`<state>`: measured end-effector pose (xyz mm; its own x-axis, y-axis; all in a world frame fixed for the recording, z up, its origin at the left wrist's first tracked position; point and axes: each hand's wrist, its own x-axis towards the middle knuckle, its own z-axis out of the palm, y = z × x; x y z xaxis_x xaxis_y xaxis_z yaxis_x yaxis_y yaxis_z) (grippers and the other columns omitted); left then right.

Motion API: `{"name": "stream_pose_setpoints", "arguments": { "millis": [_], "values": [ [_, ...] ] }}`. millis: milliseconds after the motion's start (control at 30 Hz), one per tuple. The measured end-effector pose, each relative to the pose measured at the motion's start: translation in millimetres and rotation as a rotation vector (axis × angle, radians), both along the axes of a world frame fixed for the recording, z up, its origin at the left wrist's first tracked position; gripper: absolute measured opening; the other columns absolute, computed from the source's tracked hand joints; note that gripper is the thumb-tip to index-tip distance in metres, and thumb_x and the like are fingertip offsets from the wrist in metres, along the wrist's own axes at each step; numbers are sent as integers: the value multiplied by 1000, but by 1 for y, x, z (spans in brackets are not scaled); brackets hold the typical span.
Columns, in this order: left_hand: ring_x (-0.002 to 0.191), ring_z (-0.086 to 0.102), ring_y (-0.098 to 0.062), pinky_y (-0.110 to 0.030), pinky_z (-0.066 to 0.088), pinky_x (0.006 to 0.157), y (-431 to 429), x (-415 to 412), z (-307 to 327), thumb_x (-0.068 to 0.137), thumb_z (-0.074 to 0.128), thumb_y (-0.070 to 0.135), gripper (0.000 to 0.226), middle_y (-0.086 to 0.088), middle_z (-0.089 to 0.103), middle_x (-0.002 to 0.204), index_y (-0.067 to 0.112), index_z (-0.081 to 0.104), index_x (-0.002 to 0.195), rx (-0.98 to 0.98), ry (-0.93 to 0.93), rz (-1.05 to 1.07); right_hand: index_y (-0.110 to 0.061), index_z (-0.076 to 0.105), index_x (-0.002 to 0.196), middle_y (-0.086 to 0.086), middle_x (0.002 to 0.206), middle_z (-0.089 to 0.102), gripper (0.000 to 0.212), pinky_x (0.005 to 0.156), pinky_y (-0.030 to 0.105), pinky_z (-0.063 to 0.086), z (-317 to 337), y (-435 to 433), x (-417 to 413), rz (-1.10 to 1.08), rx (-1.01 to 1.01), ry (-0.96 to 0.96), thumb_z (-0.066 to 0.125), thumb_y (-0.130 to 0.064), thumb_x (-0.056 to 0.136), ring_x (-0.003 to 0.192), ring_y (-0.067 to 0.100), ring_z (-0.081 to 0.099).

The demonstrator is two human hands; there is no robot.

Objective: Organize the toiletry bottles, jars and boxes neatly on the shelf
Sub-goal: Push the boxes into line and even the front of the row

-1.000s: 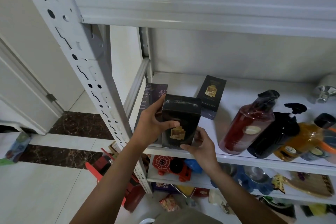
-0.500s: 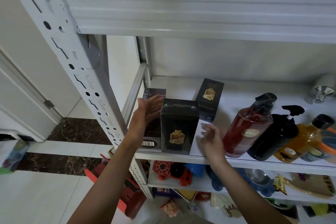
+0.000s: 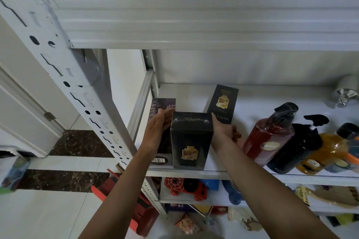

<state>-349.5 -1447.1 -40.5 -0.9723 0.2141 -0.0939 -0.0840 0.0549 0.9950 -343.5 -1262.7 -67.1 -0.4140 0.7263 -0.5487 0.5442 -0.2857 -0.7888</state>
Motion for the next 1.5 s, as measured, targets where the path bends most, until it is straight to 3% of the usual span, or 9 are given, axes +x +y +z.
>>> {"name": "stream_pose_setpoints", "arguments": {
  "millis": [133,267,400,500,867,1033,1133,1267,1500],
  "values": [
    [107,63,-16,-34,48,98,-1,0,-1,100,27,44,48,-6,66,118,17,58,126,14,-5,-13,-13,34,135,19,143,32,88,106,51,33,-2,1,-6,26,9,-60,74,-53,68,130,39,33],
    [107,62,-7,-25,47,99,-1,0,1,101,25,40,49,0,64,121,16,57,129,3,37,-23,-12,43,131,18,137,38,68,105,46,35,-4,3,0,76,46,-11,72,-40,75,128,39,35],
    [115,59,-21,-43,43,105,-1,1,2,93,29,50,57,-9,63,124,15,56,129,25,39,-31,-11,49,123,17,129,43,49,103,46,39,-9,0,9,120,77,32,67,-28,81,120,38,41],
    [115,59,-24,-48,42,105,0,1,3,88,31,53,61,-11,63,123,15,56,128,29,32,-33,-10,53,119,10,114,49,41,101,45,40,-9,-1,14,131,102,63,64,-28,83,113,36,46],
    [110,63,-25,-48,44,102,-2,2,2,98,30,43,51,-13,66,118,11,56,128,39,21,-42,-11,55,114,9,110,64,43,89,40,51,-19,-8,18,116,-28,318,72,-7,75,97,25,60],
    [102,65,-13,-31,50,94,-2,-4,4,100,28,42,48,-5,66,117,14,57,126,26,-10,-42,-8,52,119,11,109,62,44,57,25,44,-18,-3,29,72,-195,432,67,2,79,79,16,58],
    [84,62,8,-9,49,70,3,-12,10,102,29,39,43,15,63,106,15,55,127,-4,-34,-31,-11,53,113,13,109,64,44,75,34,52,-24,-2,35,12,-314,505,69,6,76,92,24,62],
    [112,57,-16,-26,44,85,12,-24,24,100,25,47,52,-4,57,132,16,50,134,-36,-55,-70,-10,56,109,17,110,65,41,89,37,52,-32,-1,45,-41,-490,660,68,9,74,94,27,64],
    [129,46,-28,-40,37,109,37,-44,68,100,38,34,46,-14,44,143,13,40,141,-78,40,-222,-15,56,113,17,123,61,45,98,39,48,-42,-4,57,-63,-659,820,66,6,75,111,31,61]
  ]
}}
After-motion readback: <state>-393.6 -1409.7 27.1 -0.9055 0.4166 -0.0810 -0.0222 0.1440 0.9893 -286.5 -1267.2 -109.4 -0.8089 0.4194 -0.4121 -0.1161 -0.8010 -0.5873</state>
